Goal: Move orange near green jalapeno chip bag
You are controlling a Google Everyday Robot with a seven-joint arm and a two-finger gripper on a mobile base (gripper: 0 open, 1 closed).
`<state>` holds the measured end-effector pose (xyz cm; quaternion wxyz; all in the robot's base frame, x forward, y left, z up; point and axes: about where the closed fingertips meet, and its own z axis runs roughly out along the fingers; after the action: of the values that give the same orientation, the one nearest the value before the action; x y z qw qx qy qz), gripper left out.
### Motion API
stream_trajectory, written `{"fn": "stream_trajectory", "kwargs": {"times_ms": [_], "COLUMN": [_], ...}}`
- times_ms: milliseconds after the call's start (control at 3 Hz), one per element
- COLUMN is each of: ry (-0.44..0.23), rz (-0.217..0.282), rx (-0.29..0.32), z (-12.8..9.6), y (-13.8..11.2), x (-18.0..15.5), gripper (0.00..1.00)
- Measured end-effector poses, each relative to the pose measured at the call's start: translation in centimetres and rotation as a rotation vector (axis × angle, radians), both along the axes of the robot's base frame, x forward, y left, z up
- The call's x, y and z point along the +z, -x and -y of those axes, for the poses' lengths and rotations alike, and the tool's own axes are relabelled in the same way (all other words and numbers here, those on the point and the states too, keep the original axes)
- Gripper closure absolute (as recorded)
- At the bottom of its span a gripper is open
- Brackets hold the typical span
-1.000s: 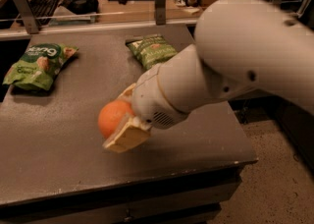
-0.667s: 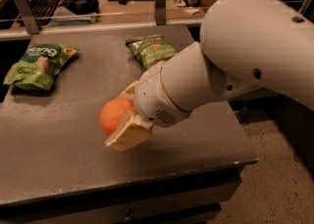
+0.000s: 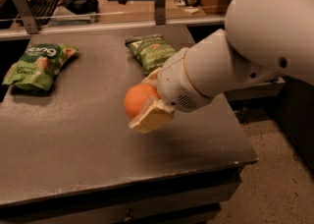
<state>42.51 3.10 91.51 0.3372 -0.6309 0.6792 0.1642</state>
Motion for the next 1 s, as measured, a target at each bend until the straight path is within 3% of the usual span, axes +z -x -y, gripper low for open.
{"fn": "stream_trajectory", "kwargs": {"times_ms": [667,1000], "ry": [0.009,-0.012], "rz": [0.045,0.054], "rx": [-0.171,-0.21], "z": [8.5,9.8], "y": [-7.3,-10.1], "x": [-1.8,-3.4], "gripper": [1.0,1.0]}}
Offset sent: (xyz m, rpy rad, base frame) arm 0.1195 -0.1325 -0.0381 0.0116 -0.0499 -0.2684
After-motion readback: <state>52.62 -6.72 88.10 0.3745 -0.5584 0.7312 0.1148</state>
